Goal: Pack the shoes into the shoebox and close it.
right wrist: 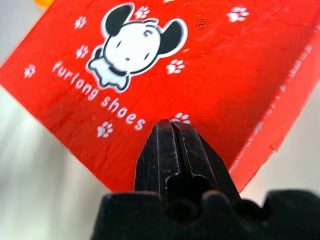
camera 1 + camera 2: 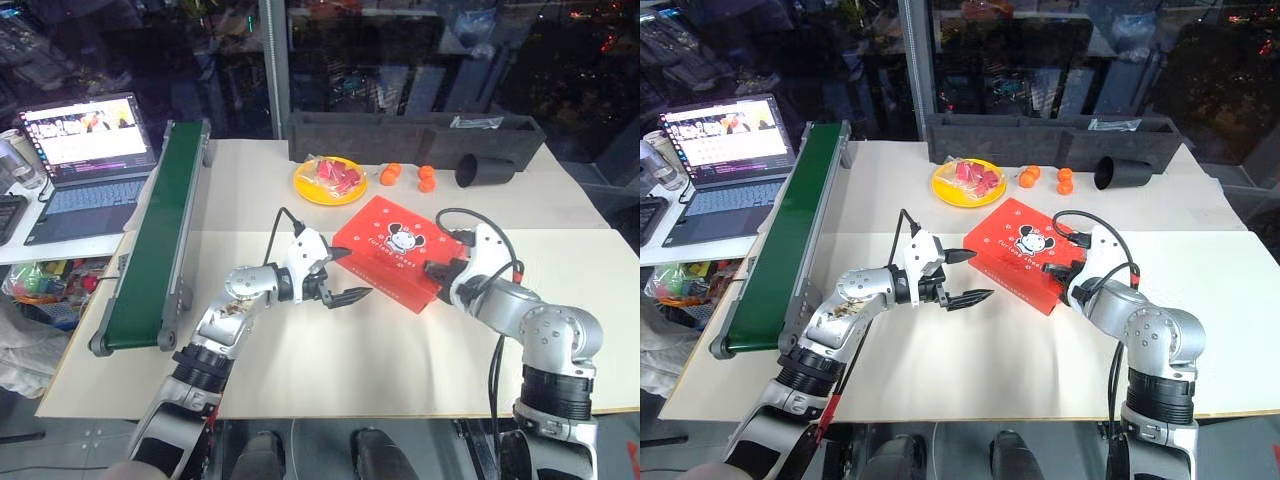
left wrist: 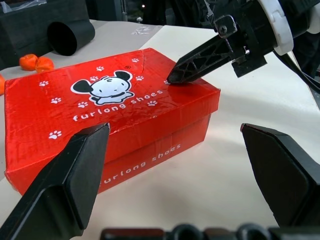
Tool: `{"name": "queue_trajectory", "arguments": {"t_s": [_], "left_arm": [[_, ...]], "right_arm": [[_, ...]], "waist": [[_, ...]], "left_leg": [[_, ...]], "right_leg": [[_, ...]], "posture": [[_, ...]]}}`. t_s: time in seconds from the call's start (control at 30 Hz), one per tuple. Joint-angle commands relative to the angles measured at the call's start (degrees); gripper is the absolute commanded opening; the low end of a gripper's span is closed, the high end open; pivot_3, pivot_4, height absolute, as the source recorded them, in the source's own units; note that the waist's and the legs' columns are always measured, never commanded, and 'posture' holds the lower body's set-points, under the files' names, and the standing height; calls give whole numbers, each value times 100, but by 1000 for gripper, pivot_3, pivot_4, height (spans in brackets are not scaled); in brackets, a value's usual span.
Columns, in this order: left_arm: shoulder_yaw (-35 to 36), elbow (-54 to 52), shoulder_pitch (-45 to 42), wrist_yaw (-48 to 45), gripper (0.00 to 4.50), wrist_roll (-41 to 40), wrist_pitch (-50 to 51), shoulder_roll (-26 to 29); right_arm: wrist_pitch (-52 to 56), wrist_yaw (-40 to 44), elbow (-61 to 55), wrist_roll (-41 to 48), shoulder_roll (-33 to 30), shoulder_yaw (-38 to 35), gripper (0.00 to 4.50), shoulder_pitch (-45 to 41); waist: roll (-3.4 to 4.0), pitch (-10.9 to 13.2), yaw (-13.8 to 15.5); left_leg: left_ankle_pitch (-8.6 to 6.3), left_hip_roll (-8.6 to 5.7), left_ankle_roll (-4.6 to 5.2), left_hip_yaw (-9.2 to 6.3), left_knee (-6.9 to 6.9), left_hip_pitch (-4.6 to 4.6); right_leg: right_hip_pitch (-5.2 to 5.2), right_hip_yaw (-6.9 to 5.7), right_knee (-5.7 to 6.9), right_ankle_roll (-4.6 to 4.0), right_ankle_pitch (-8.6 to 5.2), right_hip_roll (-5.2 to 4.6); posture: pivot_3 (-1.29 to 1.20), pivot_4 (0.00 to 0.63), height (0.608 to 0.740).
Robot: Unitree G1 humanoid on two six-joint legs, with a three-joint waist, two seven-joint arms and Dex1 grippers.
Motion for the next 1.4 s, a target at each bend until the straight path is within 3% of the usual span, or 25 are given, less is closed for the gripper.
{"name": "queue_trajectory", "arguments": {"t_s": [0.03, 0.3, 0.53, 0.6, 0.77, 0.97, 1.4], "left_arm": [[35, -181, -58, 13, 4500, -8, -111, -20], [308, -70, -33, 473, 4500, 9, 60, -107], [1366, 5, -66, 2177, 4500, -8, 170, -526], [1674, 74, -84, 2779, 4500, 104, 171, -596], [2219, 100, 66, 3637, 4500, 93, 256, -610], [2207, -139, 395, 3650, 4500, 9, 492, -539], [2259, -201, 771, 4113, 4500, -5, 673, -791]], "right_arm": [[-26, 293, 594, -427, -30, 367, 68, -324], [-583, 967, 850, -1246, -345, 744, 68, -582], [-2486, 1275, -248, -2025, -725, 220, 68, -424], [-2703, 1041, -415, -2116, -692, -251, 68, -334], [-3011, 1098, -657, -2991, -1241, -142, 68, 481], [-3216, 1115, -707, -3648, -1259, 59, 68, 1322], [-3663, 961, -350, -4266, -865, -153, 68, 1693]], "waist": [[-1, -1, -4], [-5, -3, -17], [-5, -1, 72], [-5, -1, 99], [-6, 0, 223], [-6, -1, 239], [-6, 0, 245]], "left_leg": [[0, 0, 0, 0, 3, 2], [2, 1, 1, -2, 17, 5], [2, 0, 2, -2, 18, -18], [1, 1, 2, -4, 14, -19], [1, -4, 1, -7, 15, -20], [4, -5, -4, -6, 17, -16], [7, -6, -8, -8, 21, -12]], "right_leg": [[2, 0, 2, 0, 1, 1], [8, -1, 9, 0, 2, 2], [-17, -1, 9, 3, 3, 1], [-17, -3, 5, 3, 3, 0], [-10, -9, 1, 3, 3, -6], [-10, -7, 8, 2, 3, -5], [-5, -8, 11, 1, 5, -5]], "posture": [[0, 150, 710], [0, 150, 710], [0, 150, 710], [0, 150, 710], [0, 150, 710], [0, 150, 710], [0, 150, 710]]}}
